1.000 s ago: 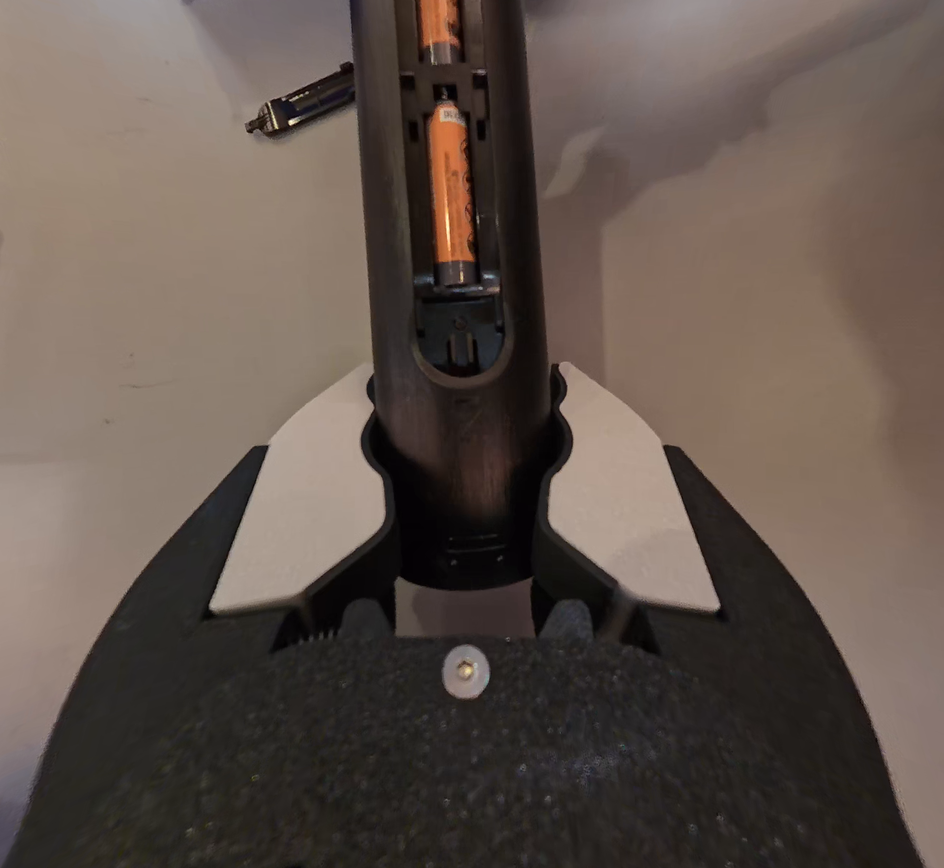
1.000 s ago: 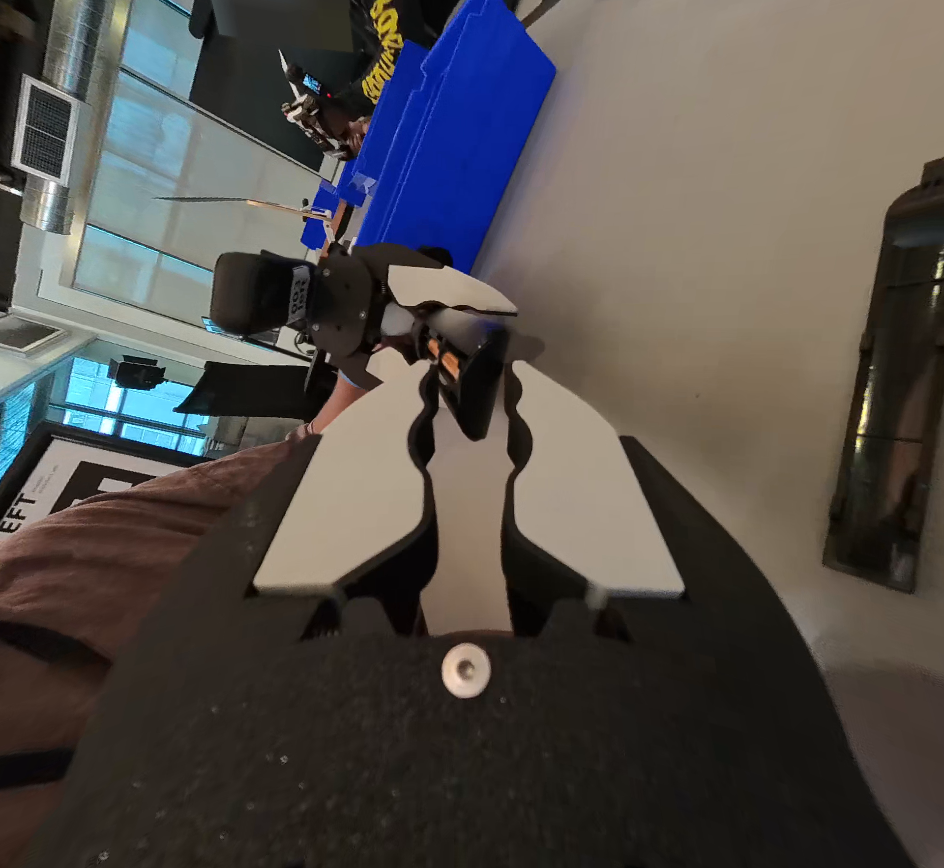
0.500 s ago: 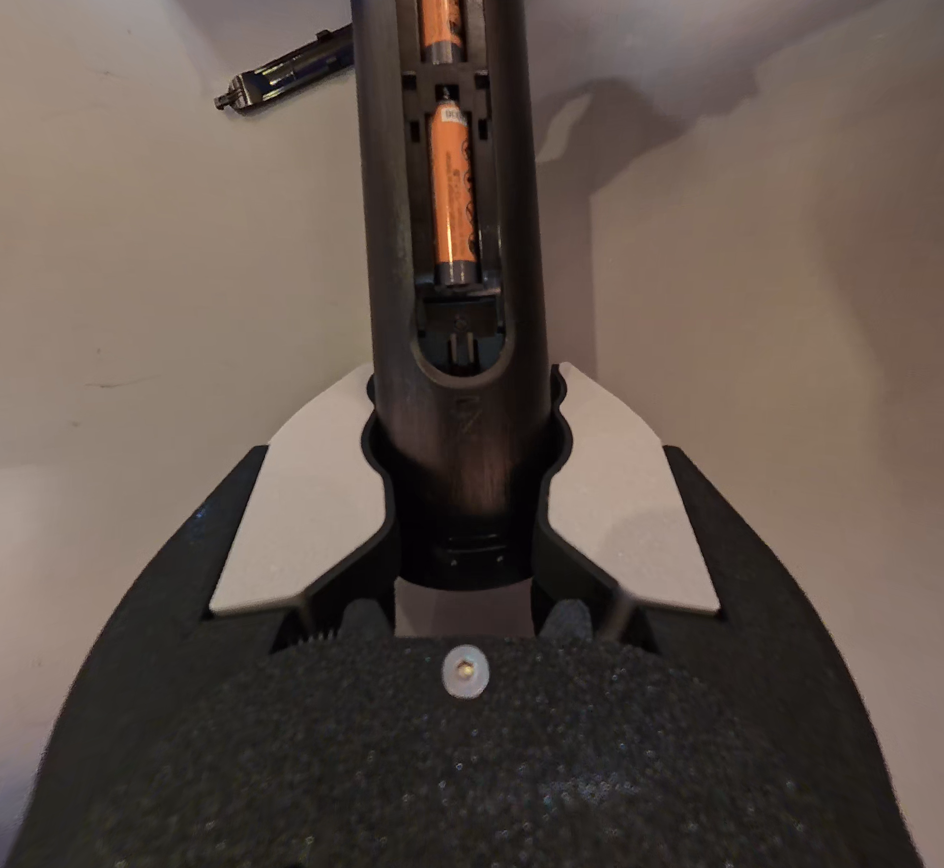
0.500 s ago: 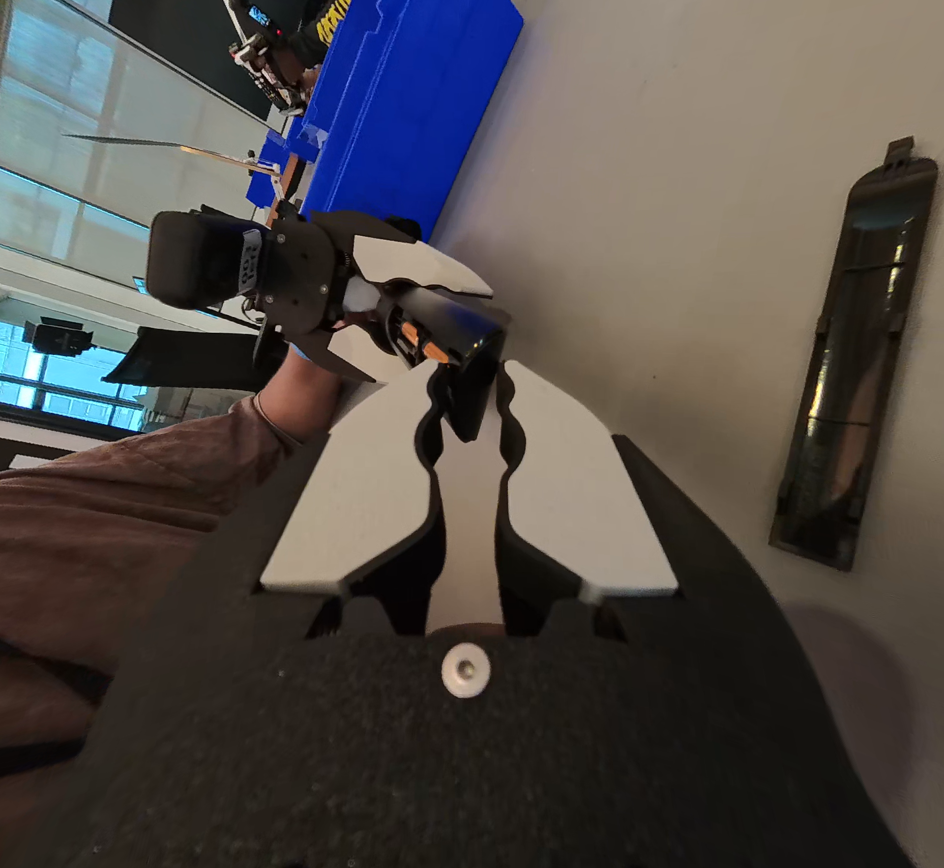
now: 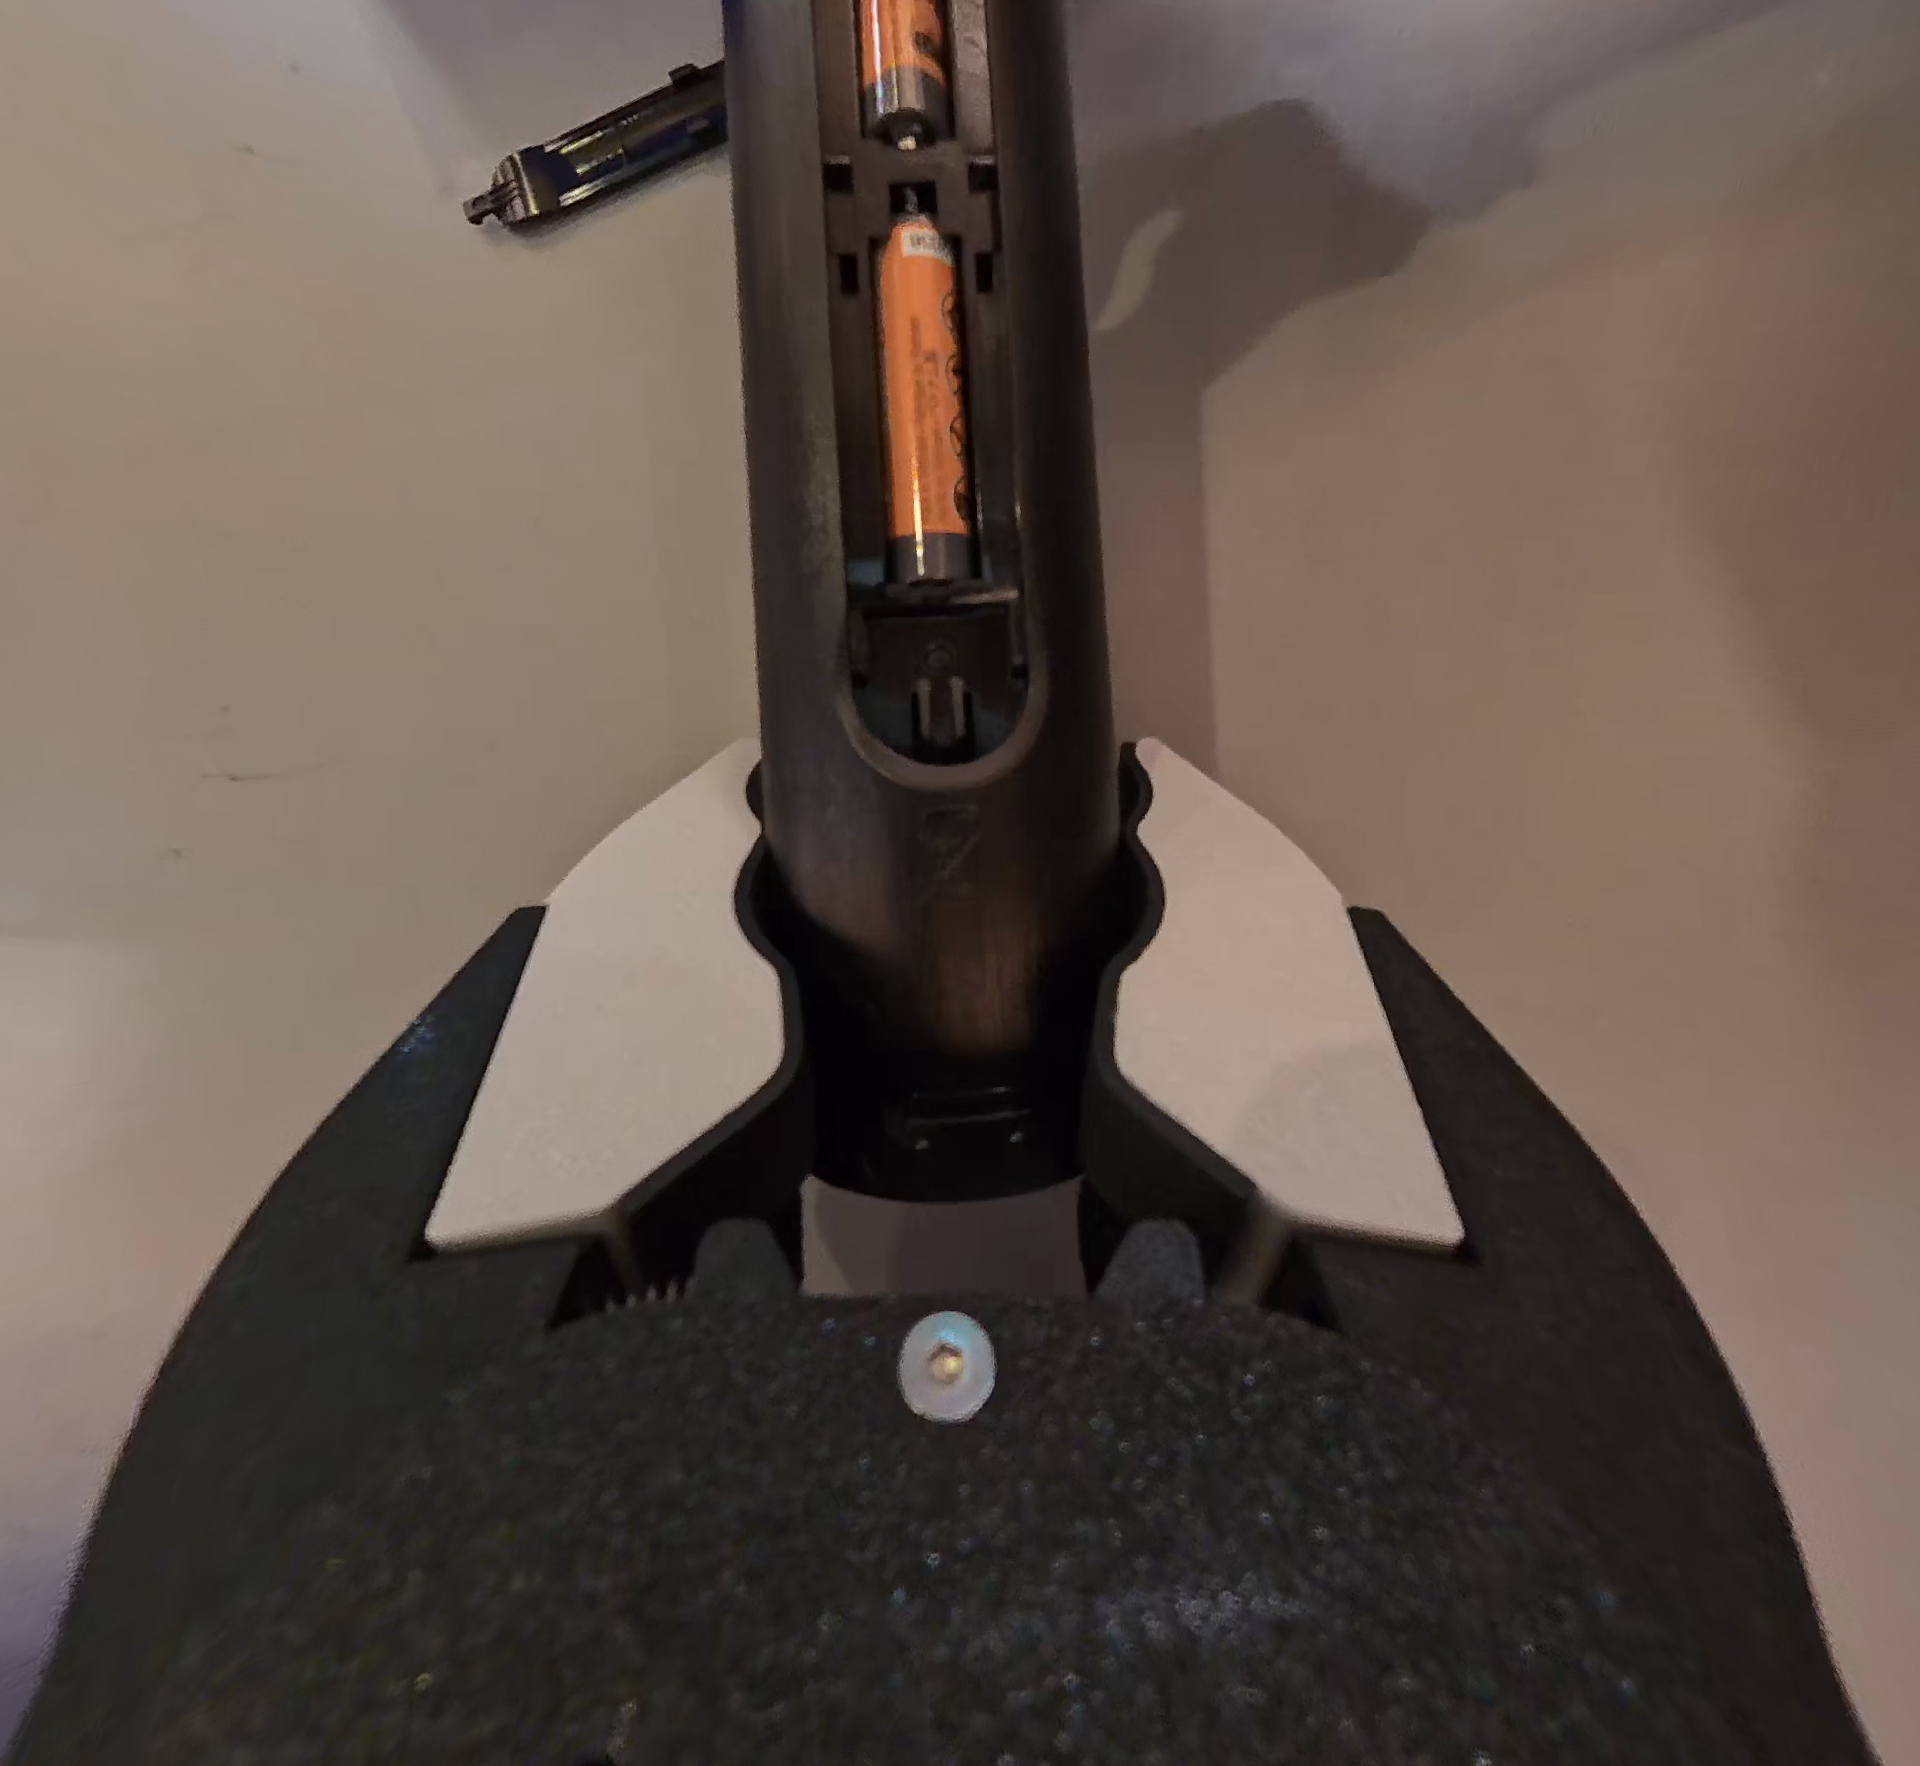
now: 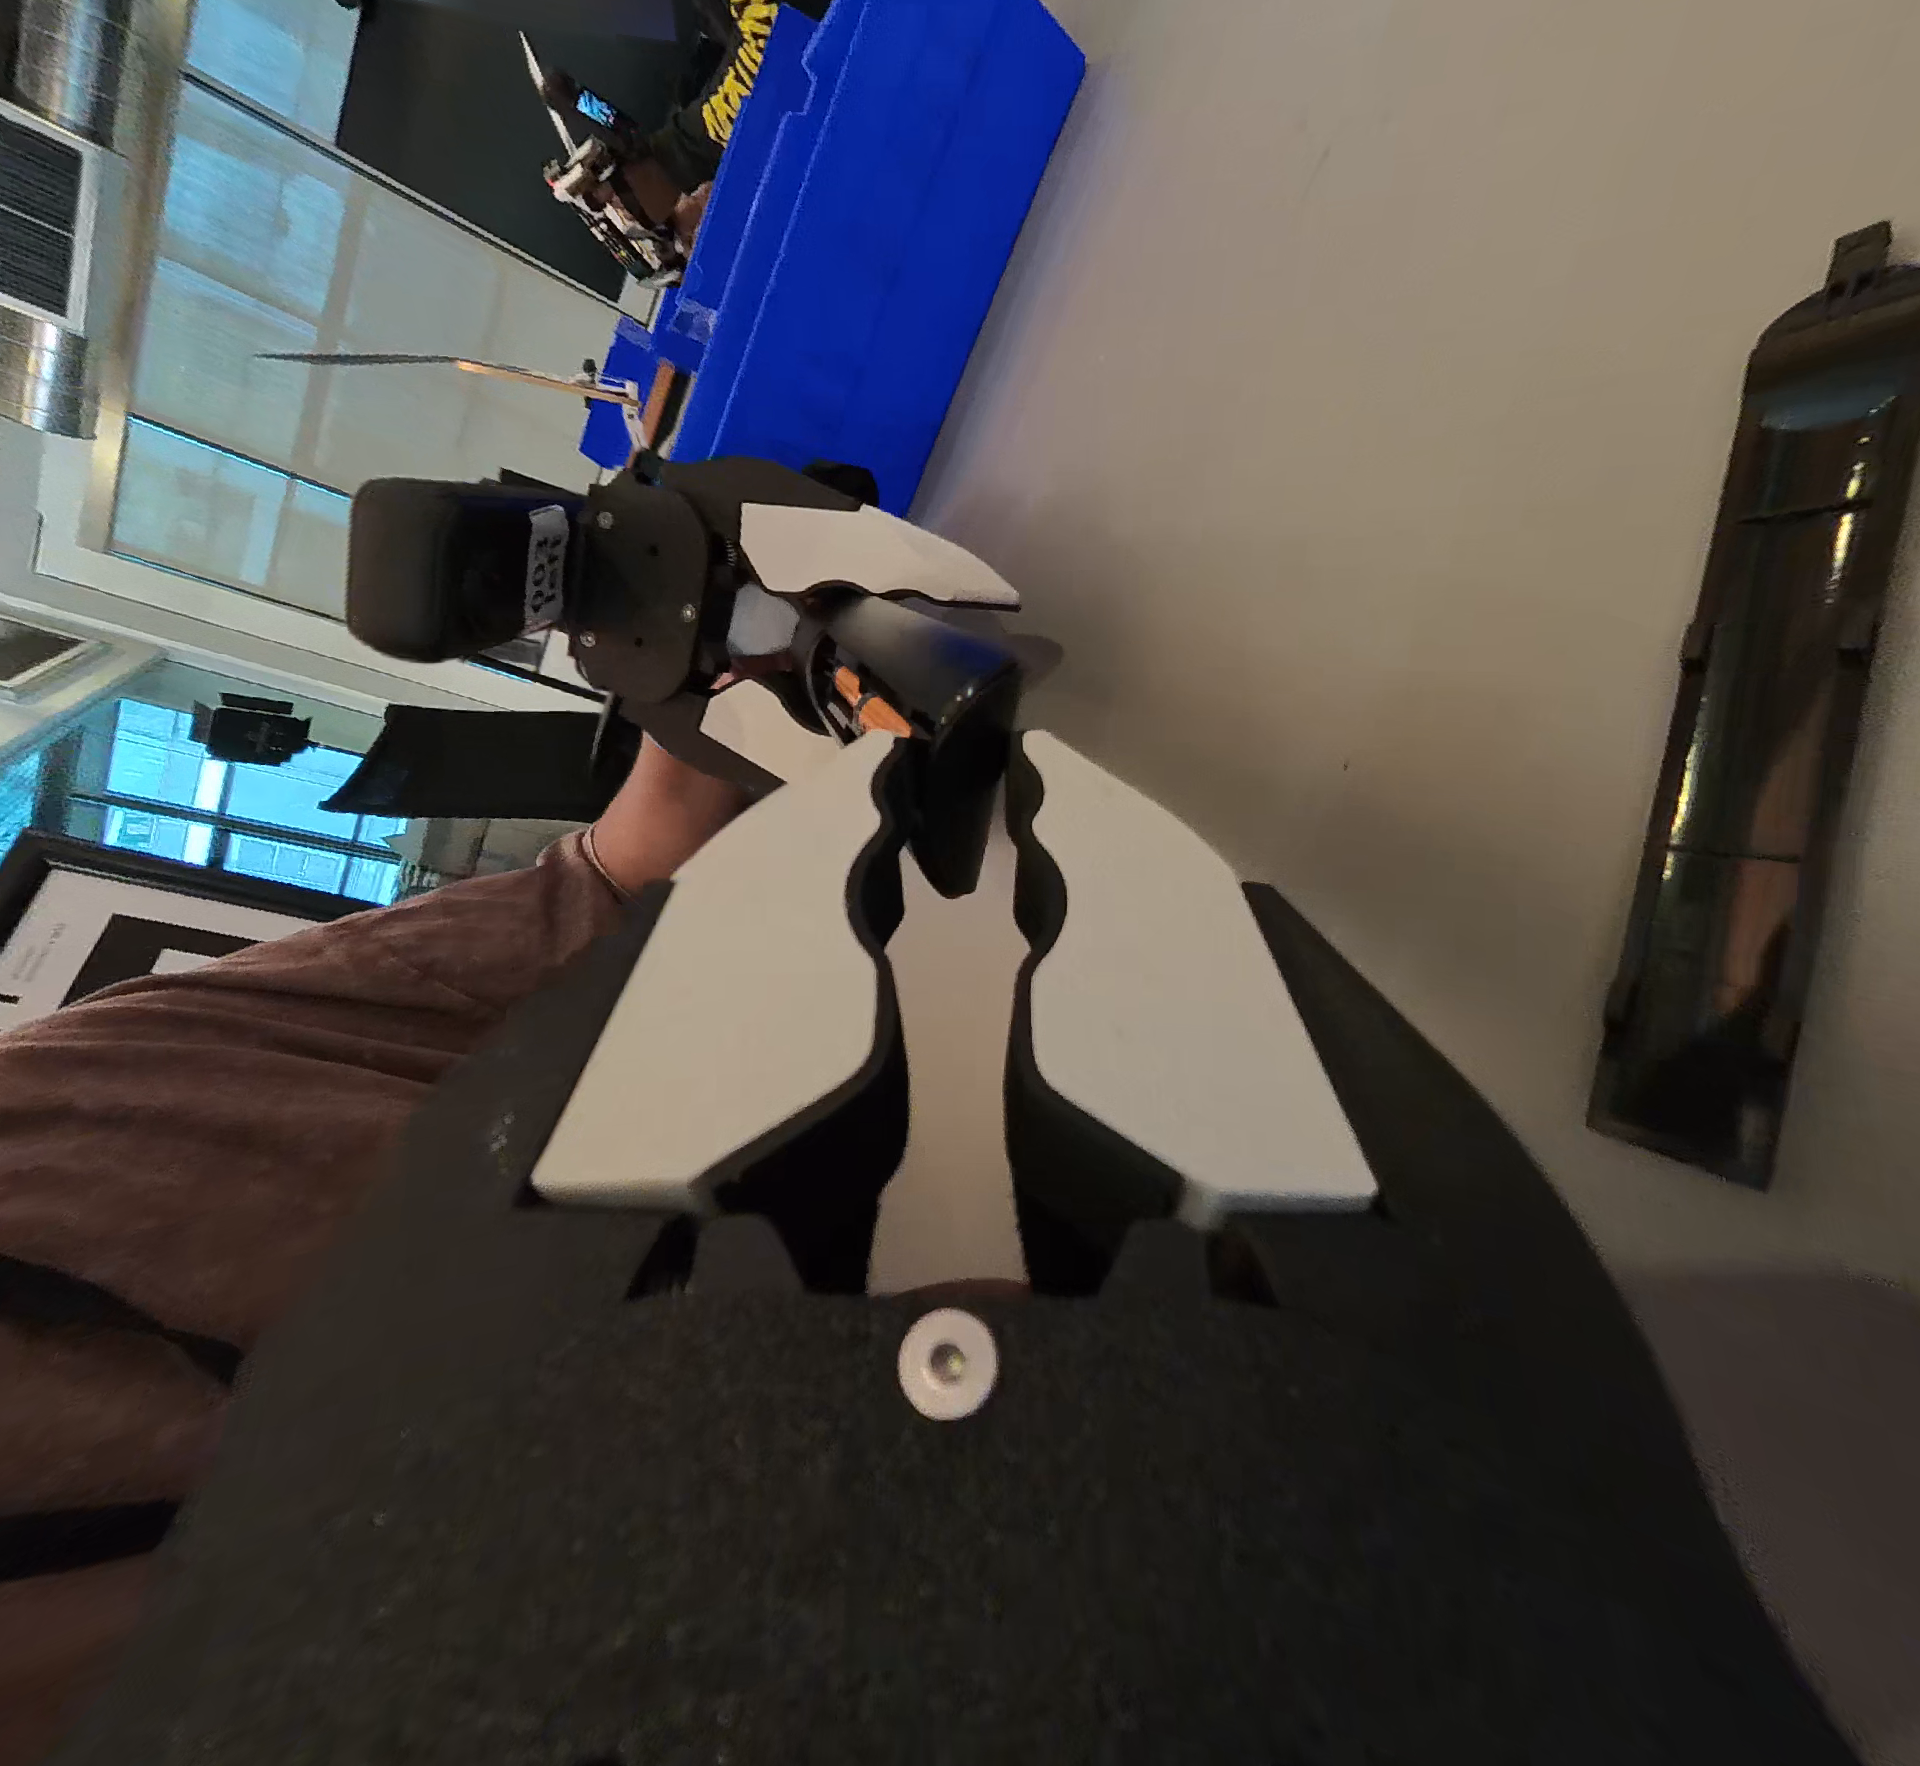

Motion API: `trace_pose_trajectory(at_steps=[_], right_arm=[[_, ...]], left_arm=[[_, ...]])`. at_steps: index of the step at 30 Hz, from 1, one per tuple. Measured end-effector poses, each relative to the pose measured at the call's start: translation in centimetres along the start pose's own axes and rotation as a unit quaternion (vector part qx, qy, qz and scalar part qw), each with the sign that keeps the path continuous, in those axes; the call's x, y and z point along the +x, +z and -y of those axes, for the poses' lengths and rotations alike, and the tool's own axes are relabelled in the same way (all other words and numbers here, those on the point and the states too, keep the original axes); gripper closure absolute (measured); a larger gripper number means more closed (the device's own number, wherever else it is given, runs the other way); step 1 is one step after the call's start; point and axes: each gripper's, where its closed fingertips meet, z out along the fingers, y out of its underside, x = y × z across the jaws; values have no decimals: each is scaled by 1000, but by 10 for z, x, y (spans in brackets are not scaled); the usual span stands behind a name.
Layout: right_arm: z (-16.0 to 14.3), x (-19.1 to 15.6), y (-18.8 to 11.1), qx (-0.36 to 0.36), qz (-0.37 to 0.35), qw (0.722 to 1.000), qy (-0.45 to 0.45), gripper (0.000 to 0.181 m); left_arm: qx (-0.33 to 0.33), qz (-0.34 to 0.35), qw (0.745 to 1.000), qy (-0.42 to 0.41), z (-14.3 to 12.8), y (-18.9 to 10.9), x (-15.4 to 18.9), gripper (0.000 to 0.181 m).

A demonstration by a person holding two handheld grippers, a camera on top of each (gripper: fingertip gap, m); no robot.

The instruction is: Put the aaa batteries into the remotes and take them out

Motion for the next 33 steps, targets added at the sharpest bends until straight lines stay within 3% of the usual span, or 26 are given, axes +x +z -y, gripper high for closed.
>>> trace_pose_trajectory(at_steps=[7,15,22,27,33], right_arm=[[1,-3,0,5,18,1000,12,164],[-4,-4,-4,-16,-12,999,-43,165],[-8,4,-1,-12,37,999,34,165],[-10,8,-2,-14,15,999,43,157],[-11,10,-2,-14,-13,999,27,164]], left_arm=[[5,-1,1000,0,2,-1,0,120],[7,12,1000,12,4,-1,0,121],[-2,6,1000,9,1,1,2,120],[-4,4,1000,9,0,2,2,120],[-12,6,1000,9,-1,4,2,120]])
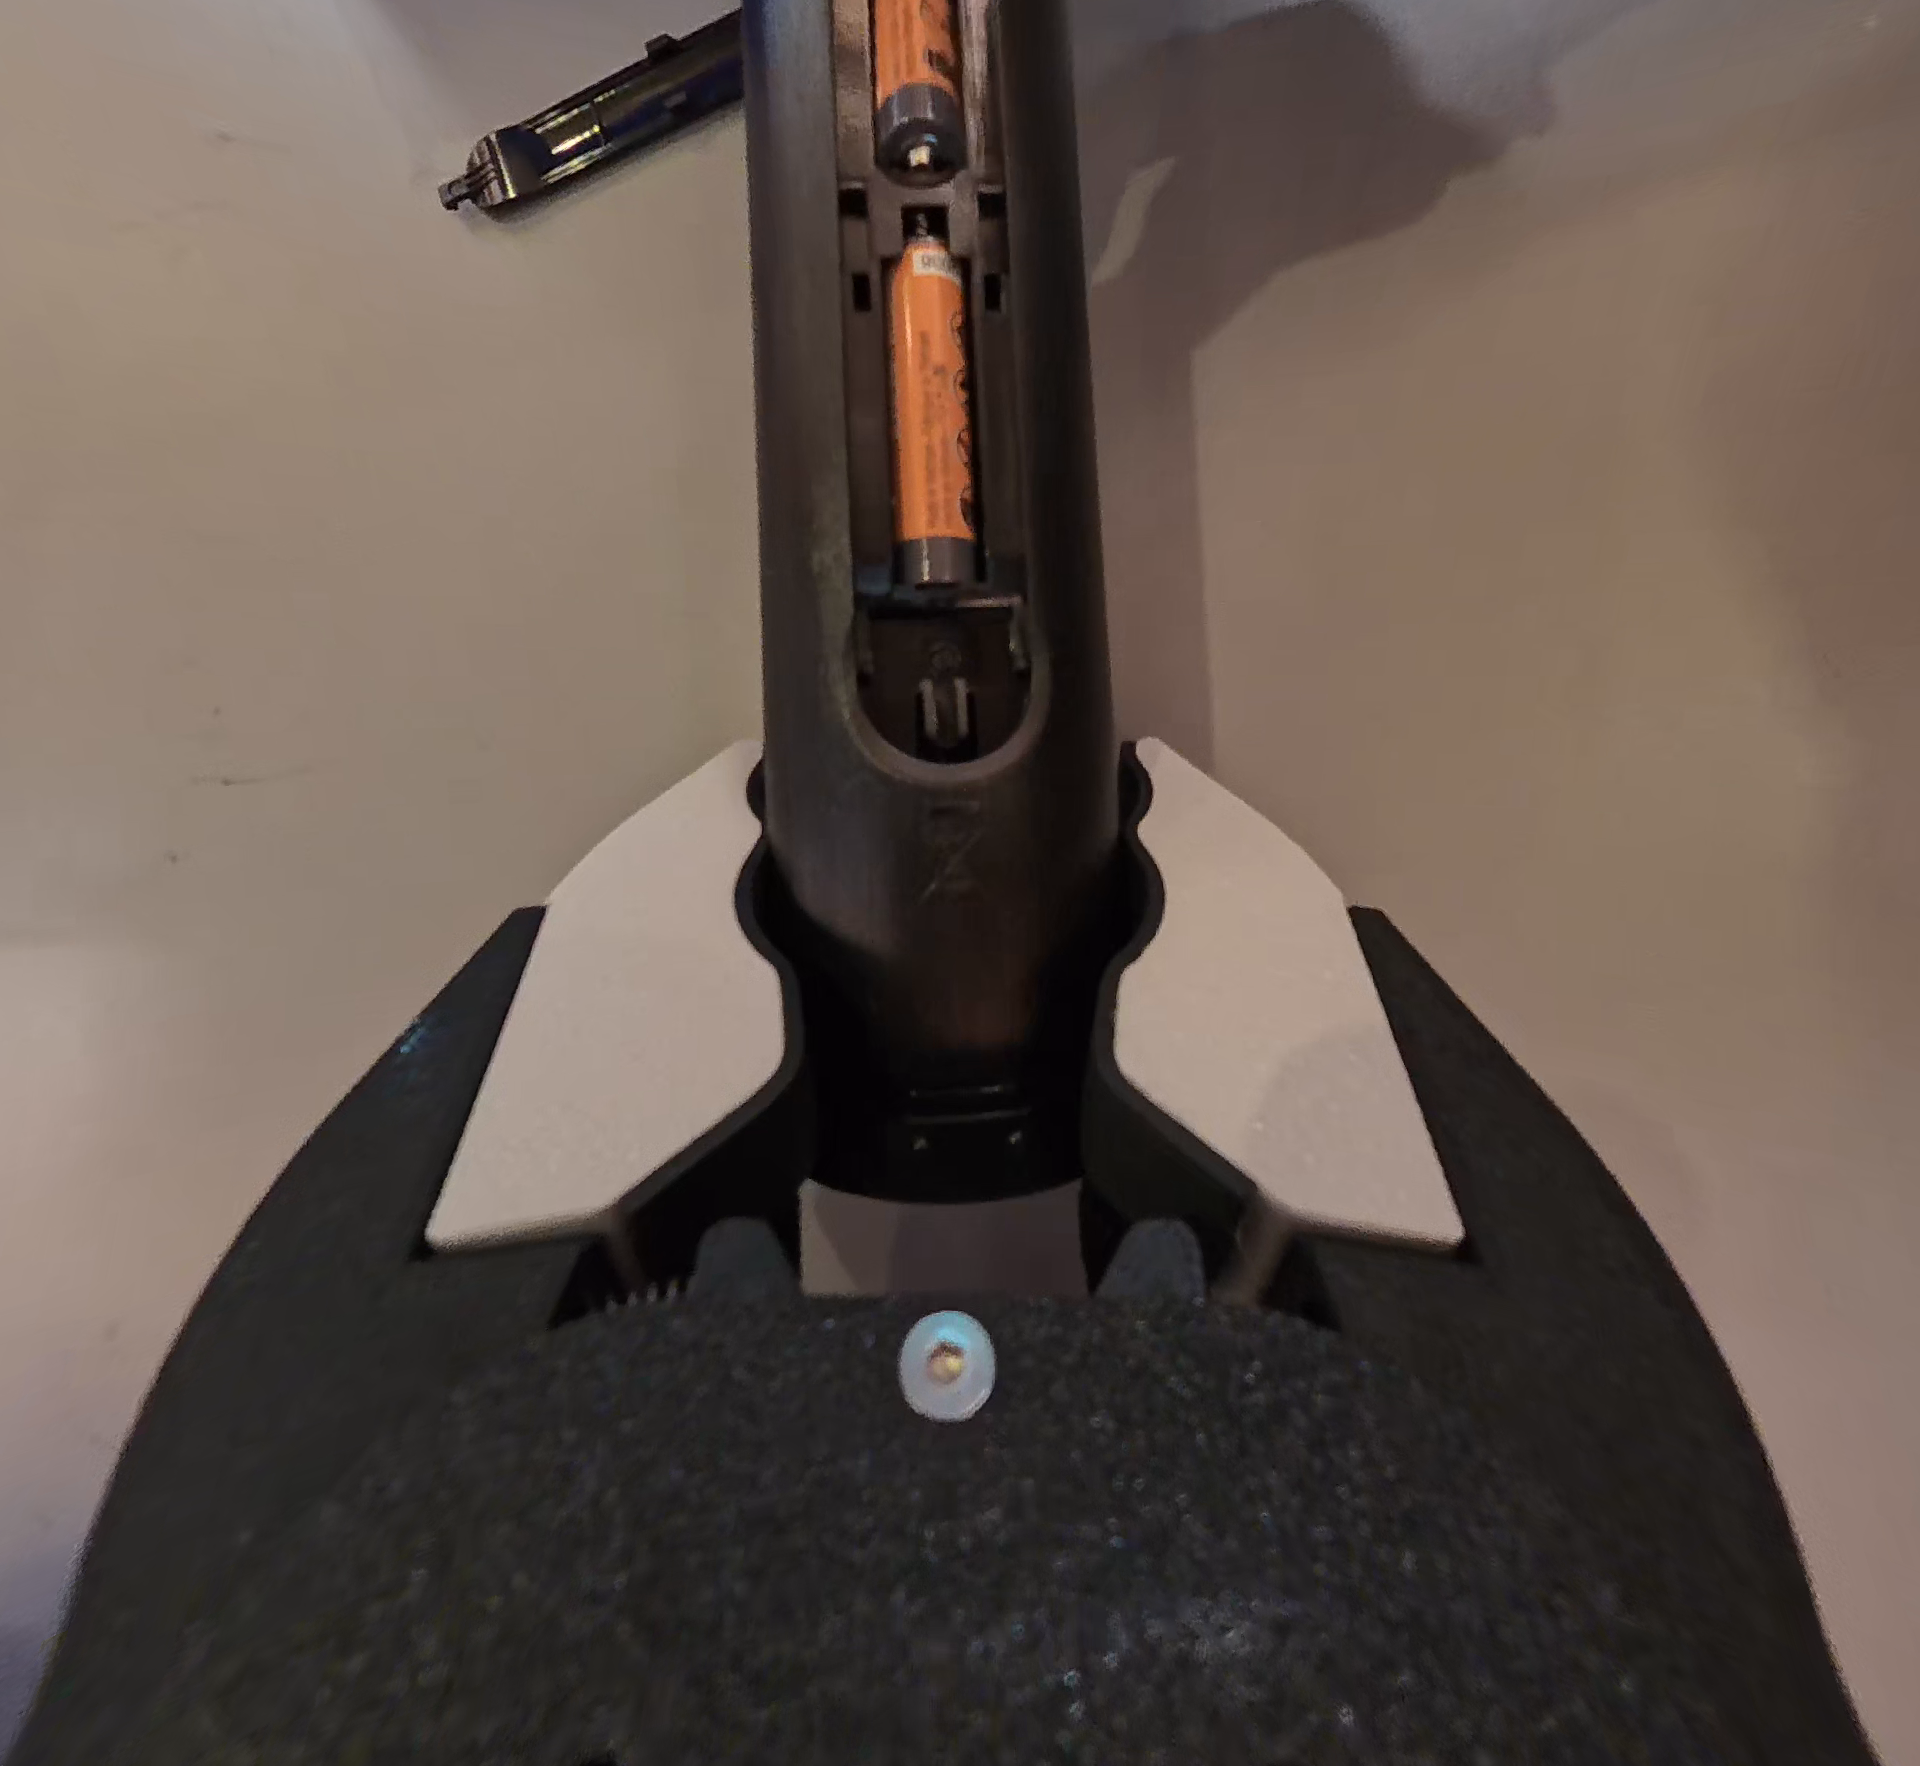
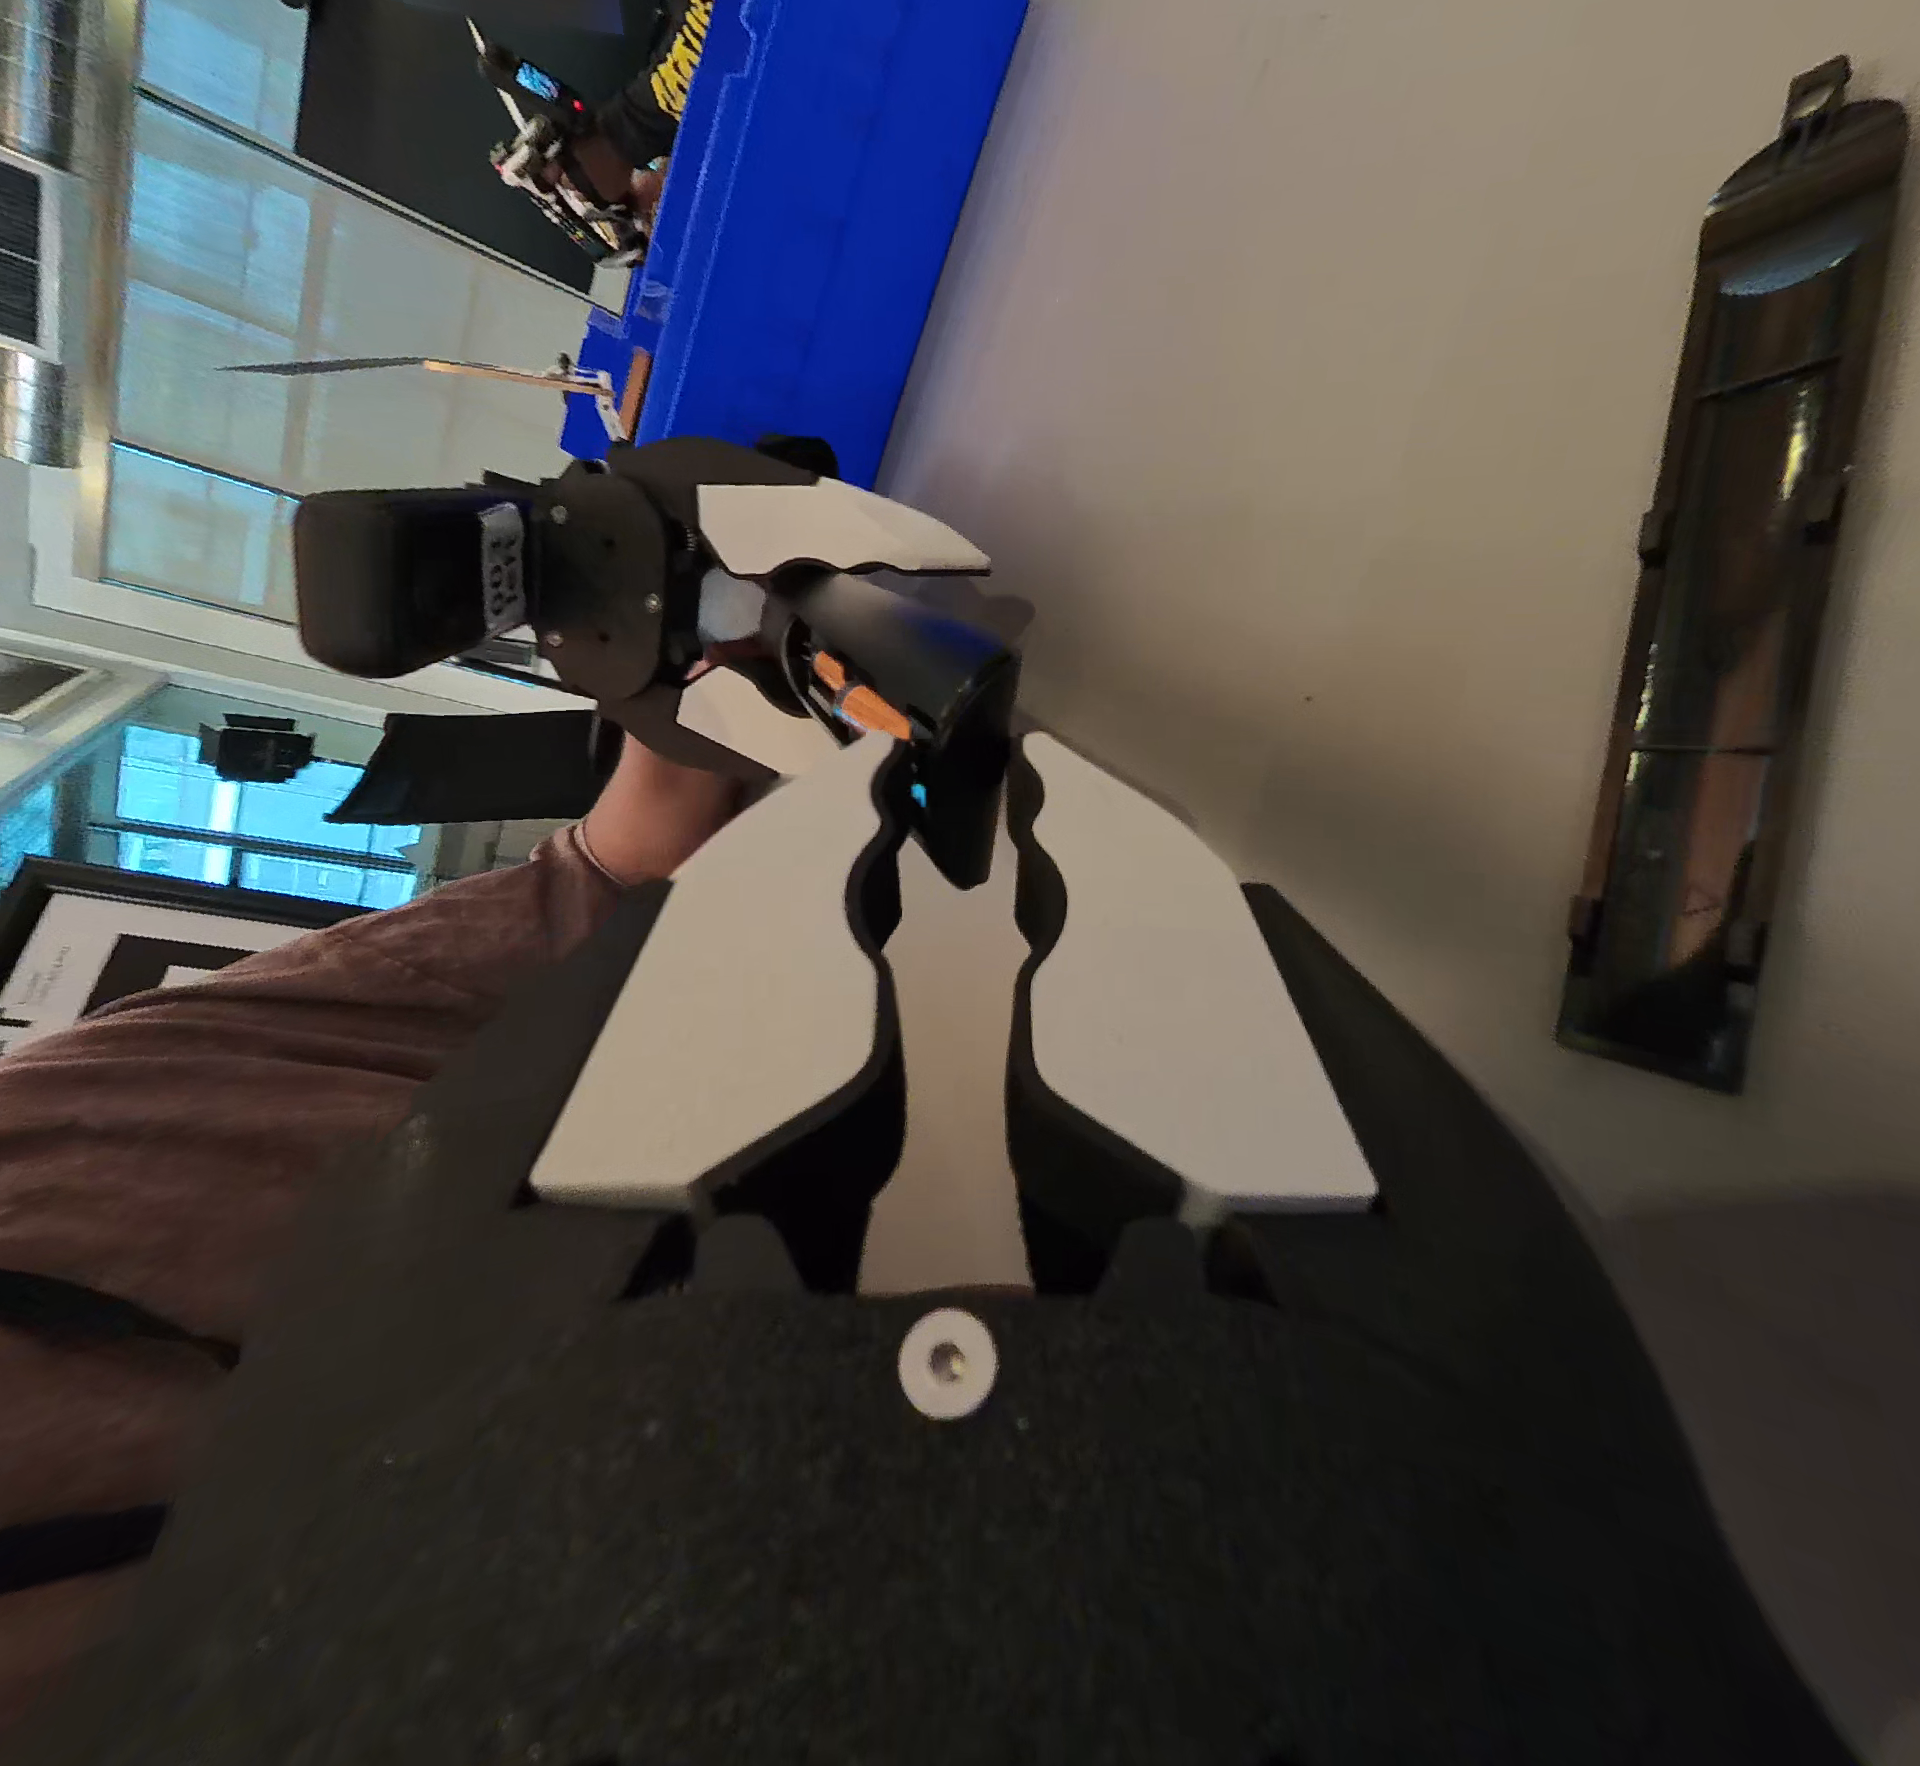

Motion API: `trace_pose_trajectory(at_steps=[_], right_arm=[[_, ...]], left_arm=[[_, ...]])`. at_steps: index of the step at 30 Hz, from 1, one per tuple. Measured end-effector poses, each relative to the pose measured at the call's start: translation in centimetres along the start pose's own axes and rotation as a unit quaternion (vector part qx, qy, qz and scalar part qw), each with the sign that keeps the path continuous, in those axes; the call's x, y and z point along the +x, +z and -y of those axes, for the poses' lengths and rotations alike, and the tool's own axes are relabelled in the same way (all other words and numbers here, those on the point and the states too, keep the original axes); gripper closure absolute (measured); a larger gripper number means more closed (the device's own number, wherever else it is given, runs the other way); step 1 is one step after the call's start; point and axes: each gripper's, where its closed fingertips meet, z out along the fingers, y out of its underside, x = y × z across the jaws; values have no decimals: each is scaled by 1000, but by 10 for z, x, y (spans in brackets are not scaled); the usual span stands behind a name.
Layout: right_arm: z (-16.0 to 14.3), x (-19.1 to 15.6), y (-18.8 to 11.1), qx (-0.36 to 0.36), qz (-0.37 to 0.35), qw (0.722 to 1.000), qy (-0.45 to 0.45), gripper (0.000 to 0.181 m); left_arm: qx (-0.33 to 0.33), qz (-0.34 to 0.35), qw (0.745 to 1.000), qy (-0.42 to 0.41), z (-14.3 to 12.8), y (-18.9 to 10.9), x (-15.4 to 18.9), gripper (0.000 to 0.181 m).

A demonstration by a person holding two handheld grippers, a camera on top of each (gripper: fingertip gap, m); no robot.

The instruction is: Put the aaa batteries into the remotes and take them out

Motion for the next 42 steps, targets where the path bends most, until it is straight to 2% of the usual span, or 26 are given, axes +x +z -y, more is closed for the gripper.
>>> trace_pose_trajectory(at_steps=[4,10,13,14,16,17,19,21,24,28,36,38,42], right_arm=[[-4,1,-1,-20,-14,999,-27,165],[-5,-1,-3,-22,25,999,10,165],[-3,-3,-2,-14,25,999,-17,164],[-2,-5,-4,-16,21,999,-35,161],[5,-5,-11,-12,-16,996,-90,141],[9,-8,-15,-7,-28,992,-124,141],[18,-18,-20,-7,-59,975,-212,141],[24,-36,-17,-8,-75,945,-317,141],[7,-52,3,-88,-84,881,-457,146],[-7,-39,21,-188,-114,798,-561,151],[-10,-24,33,-246,-96,760,-594,162],[-9,-23,35,-253,-95,754,-598,171],[-8,-24,35,-252,-97,749,-605,171]], left_arm=[[-1,8,1000,12,0,0,1,120],[7,-5,1000,6,3,-1,4,120],[13,-21,1000,-4,3,-1,5,120],[20,-25,999,-8,4,-1,6,120],[23,-22,999,-14,5,-4,3,120],[21,-18,999,-16,4,-5,1,120],[22,-21,999,-22,3,-6,0,120],[17,-22,999,-23,1,-7,-1,120],[4,-26,999,-21,-3,-4,1,120],[-3,-35,999,-19,-5,-2,5,120],[1,-45,999,-19,-2,-3,10,120],[-3,-39,999,-16,-4,-3,9,120],[-1,-44,999,-19,-4,-3,9,120]])
